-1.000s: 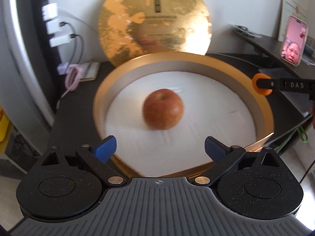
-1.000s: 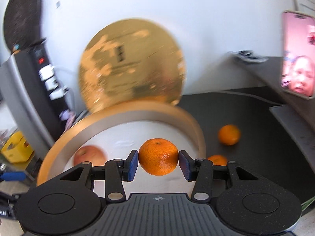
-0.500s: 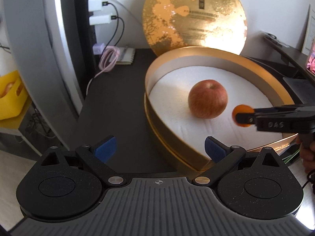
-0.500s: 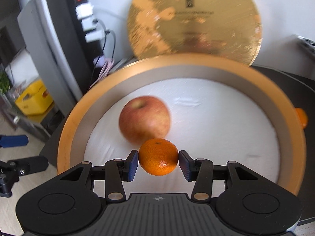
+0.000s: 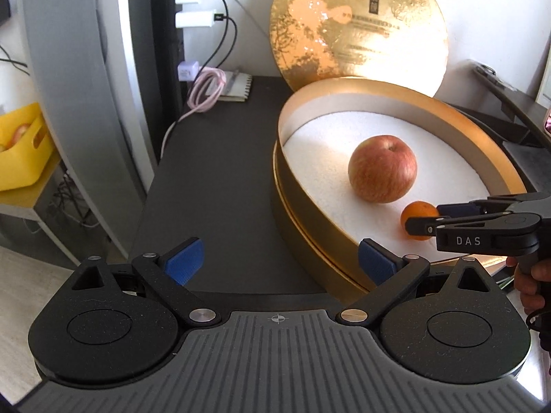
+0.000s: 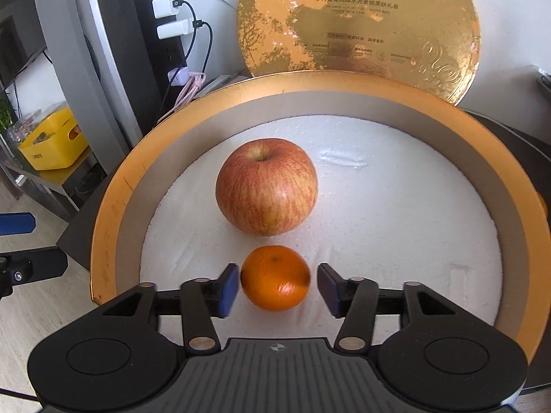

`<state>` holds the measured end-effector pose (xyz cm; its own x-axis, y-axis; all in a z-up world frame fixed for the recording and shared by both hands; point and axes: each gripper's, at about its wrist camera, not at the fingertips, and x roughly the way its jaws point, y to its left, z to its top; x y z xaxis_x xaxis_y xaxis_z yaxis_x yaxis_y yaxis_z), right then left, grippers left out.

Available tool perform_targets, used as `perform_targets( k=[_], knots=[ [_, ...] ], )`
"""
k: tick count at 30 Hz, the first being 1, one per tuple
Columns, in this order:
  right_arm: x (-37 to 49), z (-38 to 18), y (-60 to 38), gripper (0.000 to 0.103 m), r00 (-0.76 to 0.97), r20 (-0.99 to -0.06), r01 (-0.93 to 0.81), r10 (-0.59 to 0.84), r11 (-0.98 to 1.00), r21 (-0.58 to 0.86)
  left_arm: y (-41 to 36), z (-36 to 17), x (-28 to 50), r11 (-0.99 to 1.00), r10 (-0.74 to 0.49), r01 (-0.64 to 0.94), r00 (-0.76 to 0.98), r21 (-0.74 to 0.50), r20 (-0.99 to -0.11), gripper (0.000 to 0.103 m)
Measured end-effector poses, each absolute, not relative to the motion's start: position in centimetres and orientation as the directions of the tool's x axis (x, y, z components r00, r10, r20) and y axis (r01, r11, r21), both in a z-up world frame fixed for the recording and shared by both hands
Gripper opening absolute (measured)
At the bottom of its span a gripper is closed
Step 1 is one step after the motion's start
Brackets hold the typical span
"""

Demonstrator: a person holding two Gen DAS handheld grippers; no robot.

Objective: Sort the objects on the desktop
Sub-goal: 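Place the mandarin into the box beside the apple with the right gripper, then move the right gripper back and grasp a second mandarin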

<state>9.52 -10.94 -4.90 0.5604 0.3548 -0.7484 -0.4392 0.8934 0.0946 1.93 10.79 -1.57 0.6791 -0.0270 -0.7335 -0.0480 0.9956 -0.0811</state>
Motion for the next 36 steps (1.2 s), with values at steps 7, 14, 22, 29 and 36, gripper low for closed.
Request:
perform_targets(
  k=[7,14,22,29,36],
  knots=[
    [8.2,-3.3,-13.0,0.076,0.600,-0.712,-0.408,0.365,0.905,0.120,9.6,-1.2,1.6,0.998,-0.034,-0.021,0.679,-0.065,-0.733,0.099],
    [6.4,-1.5,-16.7,0.080,0.658,-0.652,-0.362,0.377,0.917,0.165,6.6,-0.2,1.5,0.998,-0.066,0.054,0.682,-0.040,-0.729,0.099],
    [5.6,-1.1,-21.9,0.083,0.721,-0.616,-0.261,0.319,0.948,0.185,2.2,0.2,2.4,0.989,-0.102,0.146,0.671,-0.005,-0.734,0.099],
    [5.4,-1.9,-26.1,0.083,0.746,-0.611,-0.163,0.264,0.962,0.217,-1.6,0.1,3.5,0.976,-0.147,0.219,0.651,-0.001,-0.745,0.099],
    [5.3,-2.8,-29.9,0.082,0.764,-0.609,-0.077,0.216,0.966,0.247,-4.1,-0.1,4.6,0.965,-0.169,0.261,0.635,0.003,-0.754,0.100]
  ],
)
